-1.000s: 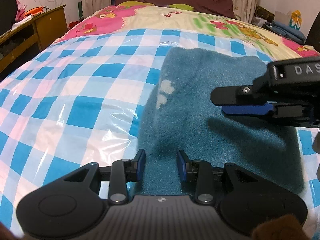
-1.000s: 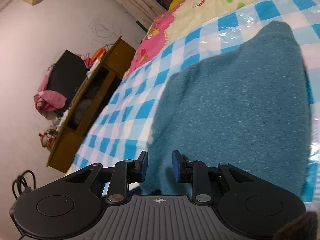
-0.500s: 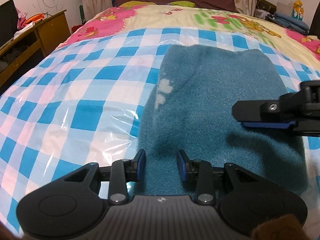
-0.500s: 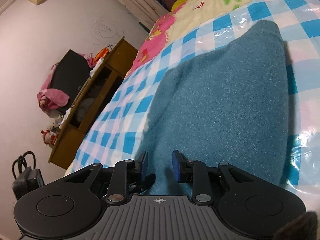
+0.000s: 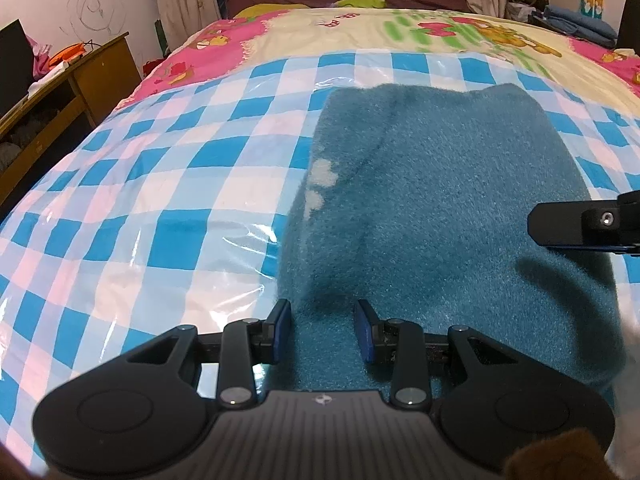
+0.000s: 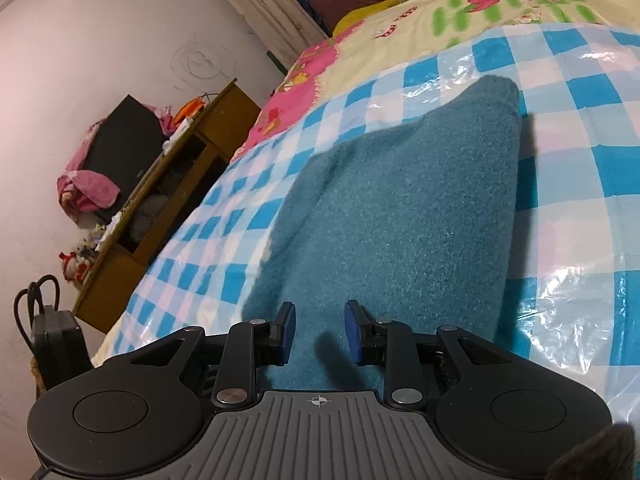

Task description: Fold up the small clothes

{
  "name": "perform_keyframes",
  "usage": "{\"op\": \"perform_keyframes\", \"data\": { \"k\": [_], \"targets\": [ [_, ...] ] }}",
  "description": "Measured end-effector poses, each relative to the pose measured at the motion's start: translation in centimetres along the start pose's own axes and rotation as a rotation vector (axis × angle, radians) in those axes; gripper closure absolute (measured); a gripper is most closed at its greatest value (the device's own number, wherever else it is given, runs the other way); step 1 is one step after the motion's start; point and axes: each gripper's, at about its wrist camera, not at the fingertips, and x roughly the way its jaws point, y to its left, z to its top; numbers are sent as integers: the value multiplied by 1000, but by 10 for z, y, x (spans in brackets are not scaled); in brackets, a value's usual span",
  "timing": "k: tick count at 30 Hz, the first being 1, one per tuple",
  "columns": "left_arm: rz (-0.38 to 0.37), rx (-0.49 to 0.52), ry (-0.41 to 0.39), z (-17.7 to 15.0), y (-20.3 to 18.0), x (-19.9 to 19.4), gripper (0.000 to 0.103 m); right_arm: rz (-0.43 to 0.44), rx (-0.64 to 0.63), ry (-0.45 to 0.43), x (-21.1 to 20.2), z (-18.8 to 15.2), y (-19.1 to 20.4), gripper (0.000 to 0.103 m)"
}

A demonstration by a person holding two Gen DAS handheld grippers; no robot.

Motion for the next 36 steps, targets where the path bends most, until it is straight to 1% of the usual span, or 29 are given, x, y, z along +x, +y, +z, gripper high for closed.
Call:
{"op": "perform_keyframes", "data": {
  "k": [4,10,17,20,25,30,31,32,33,36],
  "targets": [
    [-3,-5,8,1,1,1,64,17,11,-9,-5,-2,-4,72],
    [15,29,11,2,-4,1,64,13,15,-22,-15,-3,-12,71],
    [12,40,15,3,-4,1,64,0,6,-46,-26,-3,-15,60],
    [9,48,13,3,-4,1,64,-12,-13,-62,-33,-5,-16,46],
    [-2,44,15,3,-1,2,64,-58,-25,-60,-38,-7,-24,44],
    [-18,42,14,3,2,2,64,-88,-6,-28,-29,-11,-32,42],
    [-24,42,14,3,3,2,64,-89,-8,-23,-29,-12,-33,41],
    [-29,40,14,3,4,2,63,-85,-6,-14,-27,-13,-34,37],
    [-36,36,14,3,5,3,63,-79,-2,-5,-25,-14,-35,35],
    [-54,18,18,3,11,4,58,-84,-6,12,-20,-17,-36,33]
  ]
}}
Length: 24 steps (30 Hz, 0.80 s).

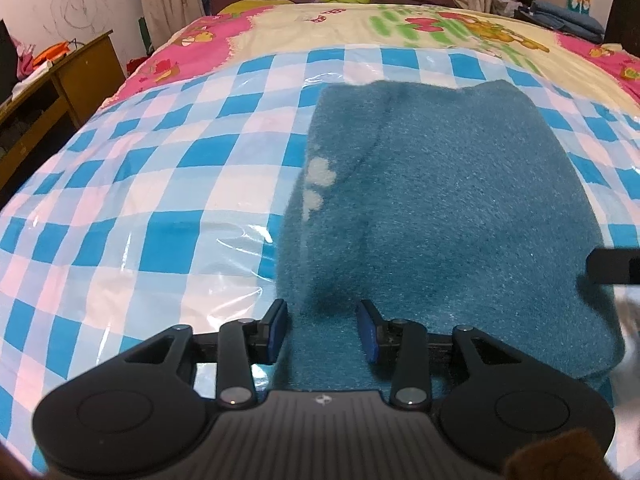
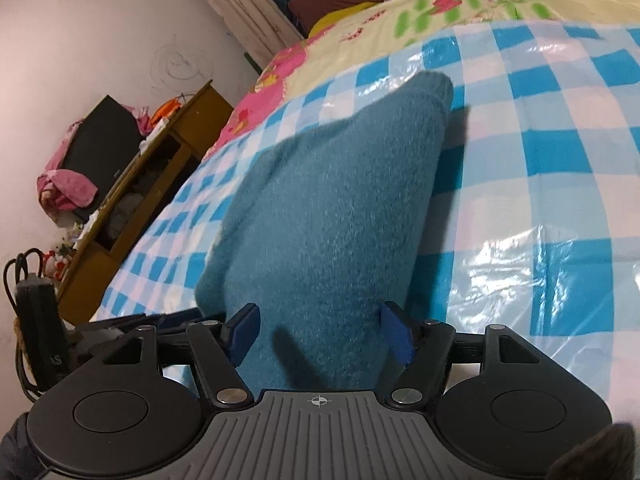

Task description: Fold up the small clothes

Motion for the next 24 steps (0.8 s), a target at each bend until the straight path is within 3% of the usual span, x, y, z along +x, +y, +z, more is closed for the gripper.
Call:
{"op": "perform_keyframes", "data": {
  "k": [13,17,24],
  "targets": [
    [-66,-37,-37,2,19,-7,54,40,55,49,14,-9,-12,27],
    [-110,-89,-49,4,30,-11,54,38,50,59,20,-5,-11,25],
    [-120,-90,-79,9,40,-14,53,45,56,58,20,-7,-11,25]
  ]
}}
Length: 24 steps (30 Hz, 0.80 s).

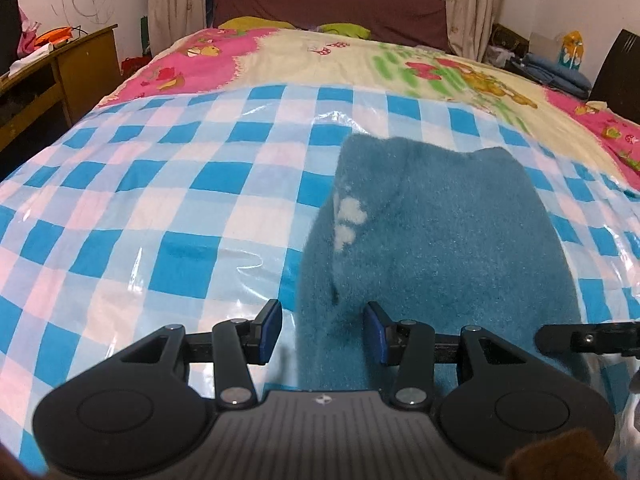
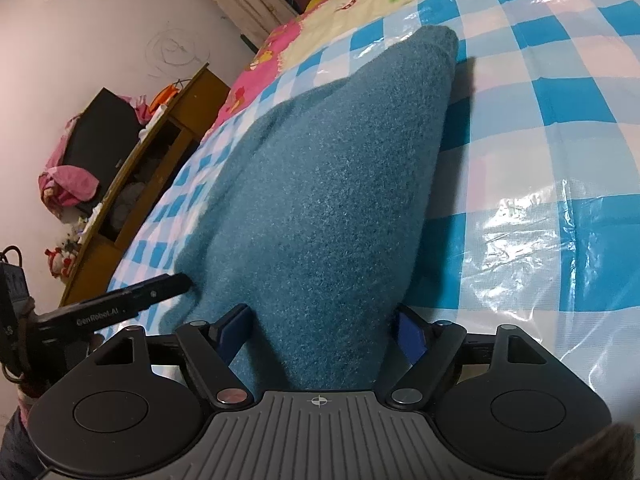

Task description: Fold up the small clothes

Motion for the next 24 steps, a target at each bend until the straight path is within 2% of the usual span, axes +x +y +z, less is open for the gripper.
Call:
{"op": "perform_keyframes", "data": {
  "k": [2,4,5,6,9,13,14,15,18,24],
  "targets": [
    [-6,5,30,0,1,11,49,-1,-8,1,0,0,2,24],
    [-4,6,63,-3,3,24,40,4,-12,6,2,0,1,23],
    [8,9,61,-5,3,27,33,9,-11,13,3,-1,1,23],
    [15,15,55,-5,4,29,31,16,-5,23,6,-2,1,21],
    [-5,16,62,-3,7,32,31,34,30,42,17,-5,0,18],
    [-29,16,78,-4,5,34,44,40,71,40,33,-7,5,19],
    [-48,7,84,-4,5,34,52,36,66,40,32,-7,6,22],
    [-72,-1,89,-4,4,33,59,38,61,44,29,-7,6,28],
    [-77,12,88,-6,-4,29,60,64,78,63,17,-5,-1,43],
    [-127,87,103,-22,-39,13,61,44,67,62,-18,-15,-5,47]
  ]
}}
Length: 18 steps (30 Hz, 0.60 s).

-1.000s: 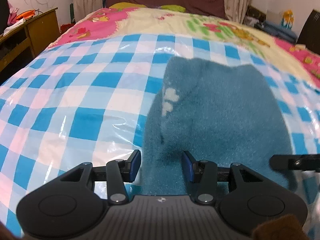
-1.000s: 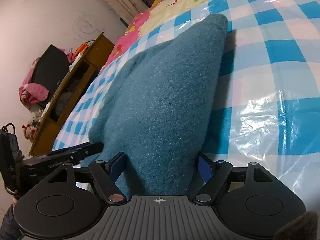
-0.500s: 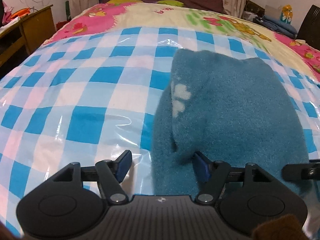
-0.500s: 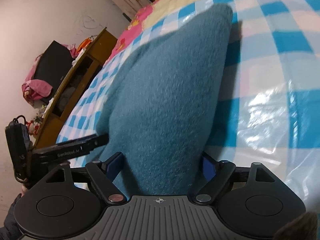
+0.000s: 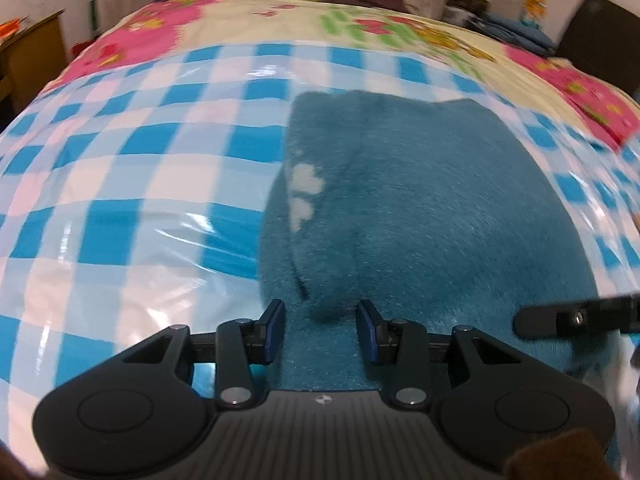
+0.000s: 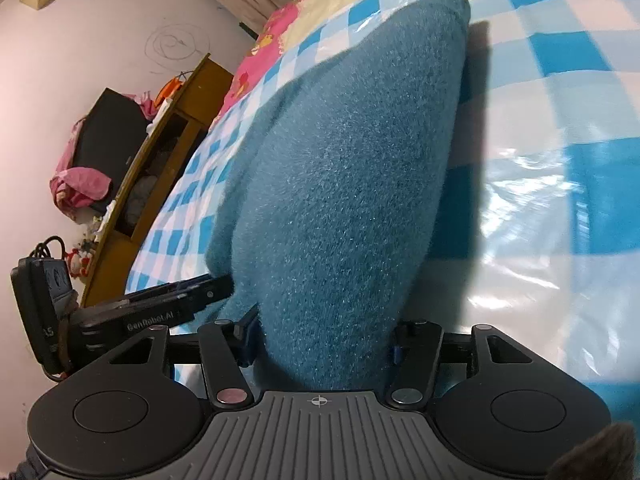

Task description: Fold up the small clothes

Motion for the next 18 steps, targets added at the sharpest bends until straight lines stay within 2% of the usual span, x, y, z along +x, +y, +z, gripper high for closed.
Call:
{"op": "perform_keyframes", "data": {
  "k": [4,7,11,15,18],
  "targets": [
    [-83,37,26,-17,-31,-5,61,-44,12,-1,-33,-17,-14,47],
    [-104,80,36,-29,-55,-8,61,-126,-10,11,-52,-25,-22,40],
    [-66,106,8,-26,-60,-23,61,-183,-46,-23,-72,-23,-14,38],
    [-13,124,-45,-16,-50,-49,61,-349,-191,-120,-97,-22,12,38],
    [25,141,-108,-2,-50,-56,61,-390,-244,-204,-109,-18,25,38]
  ]
}}
